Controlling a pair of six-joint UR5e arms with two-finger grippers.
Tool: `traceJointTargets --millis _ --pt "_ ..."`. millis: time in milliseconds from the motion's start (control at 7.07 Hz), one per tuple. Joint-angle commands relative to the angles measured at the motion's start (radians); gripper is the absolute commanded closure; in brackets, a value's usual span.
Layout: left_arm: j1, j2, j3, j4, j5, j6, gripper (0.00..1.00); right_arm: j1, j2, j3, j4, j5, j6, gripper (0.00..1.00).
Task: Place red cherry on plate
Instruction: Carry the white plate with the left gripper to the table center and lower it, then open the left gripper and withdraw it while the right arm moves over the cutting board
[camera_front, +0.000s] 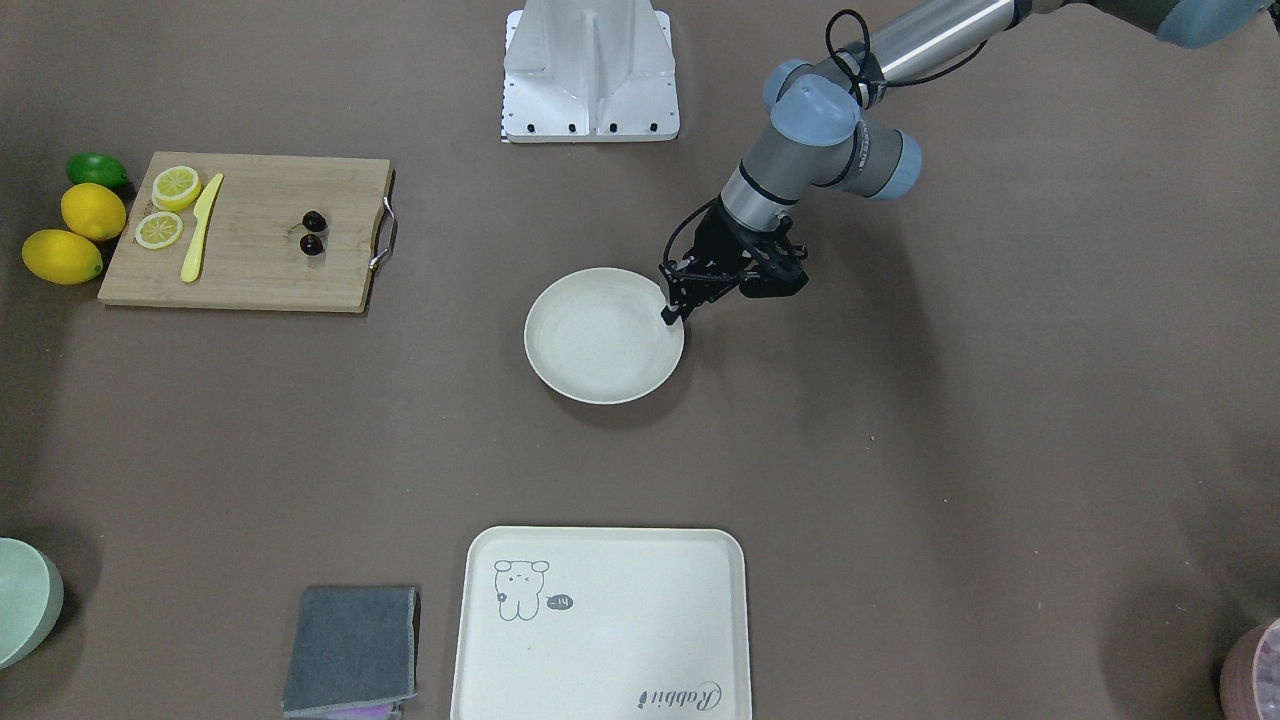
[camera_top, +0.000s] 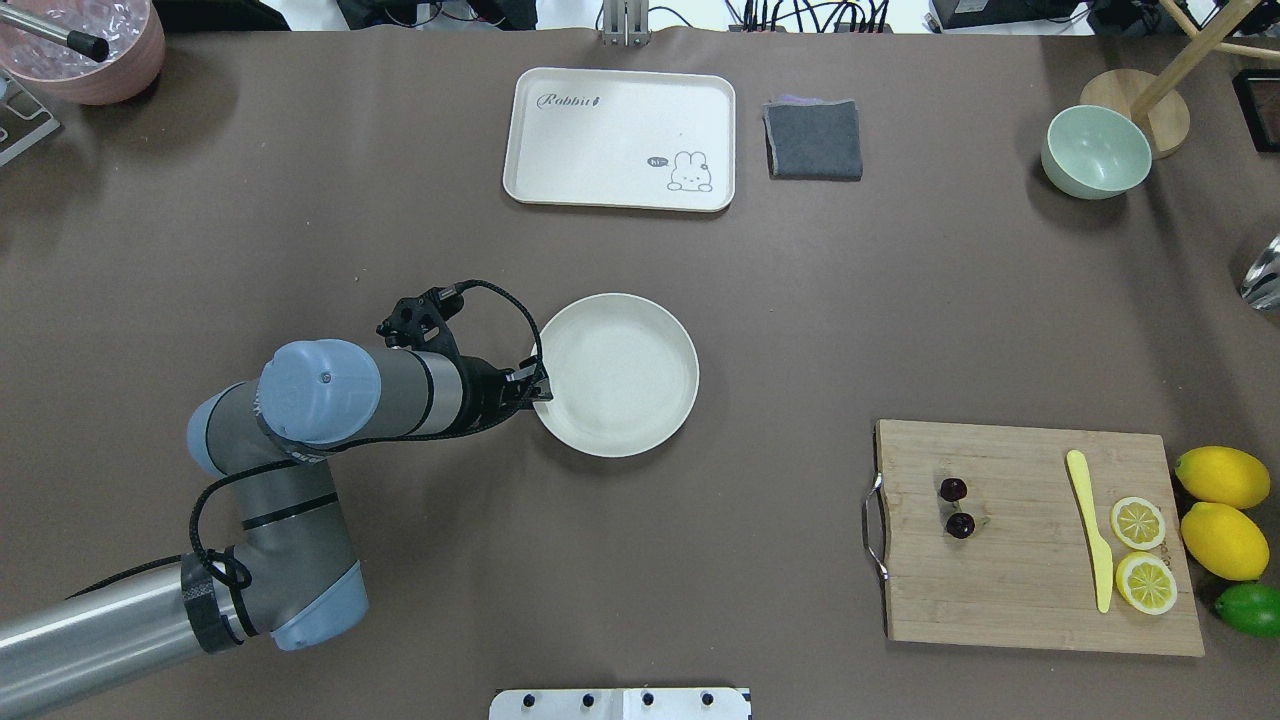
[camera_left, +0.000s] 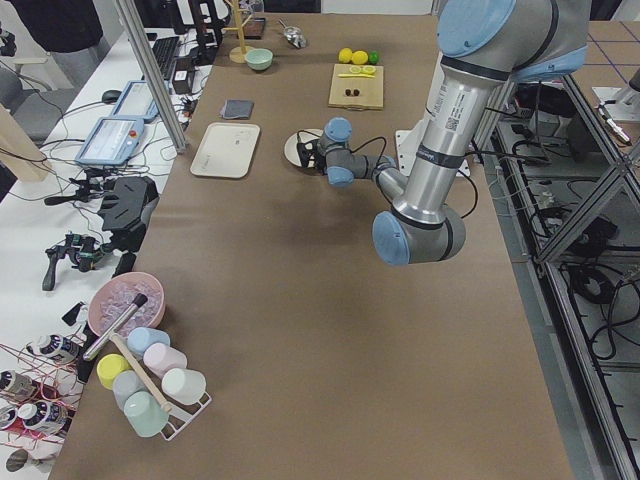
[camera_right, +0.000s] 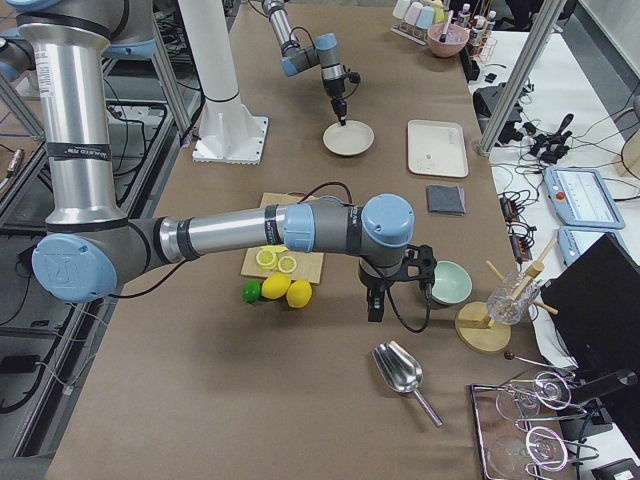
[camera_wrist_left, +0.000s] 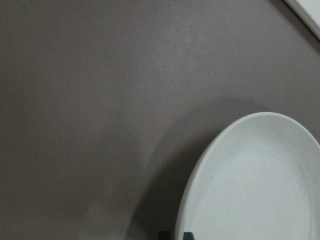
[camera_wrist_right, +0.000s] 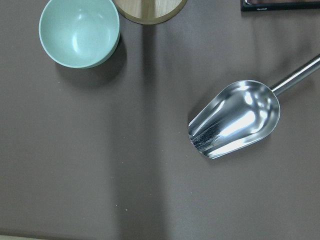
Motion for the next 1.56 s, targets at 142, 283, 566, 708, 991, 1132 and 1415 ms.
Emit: traceJointTargets --millis 142,283,566,708,991,1132,1415 --pt "-0.067 0.008 -0.151 0.211 0.011 0.081 0.02 -0.125 0.011 0.139 0.015 -0.003 0.209 0.00" --pt "-0.121 0.049 -0.187 0.223 0.005 0.130 0.02 -0.226 0.011 0.199 0.119 -0.003 0.388 0.00" --pt "-0.222 0.101 -0.176 0.219 -0.004 0.315 0.02 -0.457 -0.003 0.203 0.404 -0.107 0.770 0.00" --pt "-0.285 0.128 -0.176 0.222 -0.006 0.417 0.02 -0.575 -0.024 0.203 0.481 -0.189 0.886 0.00" --pt "-0.319 0.148 -0.147 0.213 -0.012 0.429 0.02 -0.735 -0.099 0.204 0.656 -0.283 1.010 0.00" --pt "-0.323 0.151 -0.143 0.209 -0.035 0.465 0.02 -0.801 -0.128 0.204 0.725 -0.320 1.063 0.00" --pt "-0.367 0.151 -0.138 0.220 -0.192 0.536 0.02 -0.920 -0.139 0.206 0.736 -0.377 1.089 0.00"
